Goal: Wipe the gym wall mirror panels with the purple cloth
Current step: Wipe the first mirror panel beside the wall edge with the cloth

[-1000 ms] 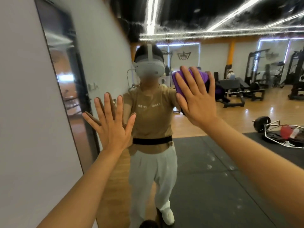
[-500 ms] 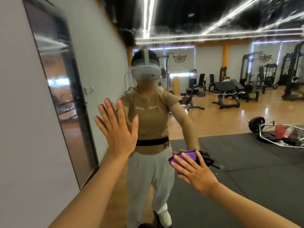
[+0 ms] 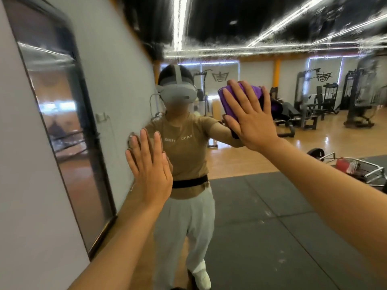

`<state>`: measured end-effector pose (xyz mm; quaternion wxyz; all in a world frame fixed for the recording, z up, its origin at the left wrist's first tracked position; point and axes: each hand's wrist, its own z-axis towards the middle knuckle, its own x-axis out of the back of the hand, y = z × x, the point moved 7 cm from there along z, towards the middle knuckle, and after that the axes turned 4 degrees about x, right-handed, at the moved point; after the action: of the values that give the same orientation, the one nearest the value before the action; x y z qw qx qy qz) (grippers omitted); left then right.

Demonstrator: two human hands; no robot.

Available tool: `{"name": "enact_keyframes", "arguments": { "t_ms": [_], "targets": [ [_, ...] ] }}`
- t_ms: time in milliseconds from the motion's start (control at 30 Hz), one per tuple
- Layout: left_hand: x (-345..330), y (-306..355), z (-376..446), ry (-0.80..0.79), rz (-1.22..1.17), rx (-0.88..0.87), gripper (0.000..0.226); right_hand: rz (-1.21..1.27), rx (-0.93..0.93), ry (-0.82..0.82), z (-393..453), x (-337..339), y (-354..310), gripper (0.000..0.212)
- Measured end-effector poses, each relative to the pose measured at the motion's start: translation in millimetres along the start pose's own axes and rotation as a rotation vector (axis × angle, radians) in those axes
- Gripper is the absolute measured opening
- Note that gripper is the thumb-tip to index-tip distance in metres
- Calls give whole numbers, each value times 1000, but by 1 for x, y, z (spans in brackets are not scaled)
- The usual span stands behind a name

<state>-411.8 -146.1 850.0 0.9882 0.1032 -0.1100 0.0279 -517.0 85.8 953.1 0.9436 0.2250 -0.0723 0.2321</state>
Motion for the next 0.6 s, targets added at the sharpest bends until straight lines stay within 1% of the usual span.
{"name": "enact_keyframes", "arguments": {
  "t_ms": [67, 133, 300, 433, 533, 600],
  "targets": [
    [-1, 3, 0, 1, -14, 24, 56, 1, -41, 21, -13, -5, -7, 58],
    [-1, 8, 0, 14, -5, 34, 60, 1, -29, 15, -38, -12, -17, 58],
    [-11, 18, -4, 26, 42, -51, 53, 20, 120, -26, -136, -35, -50, 58],
    [-14, 17, -4, 35, 84, -58, 53, -83, 265, -100, -214, -53, -69, 58],
    [-16, 16, -4, 32, 132, -66, 59, -113, 342, -126, -232, -56, -69, 57],
    [-17, 17, -4, 32, 186, -90, 72, -103, 406, -134, -228, -55, -63, 56]
  ]
}}
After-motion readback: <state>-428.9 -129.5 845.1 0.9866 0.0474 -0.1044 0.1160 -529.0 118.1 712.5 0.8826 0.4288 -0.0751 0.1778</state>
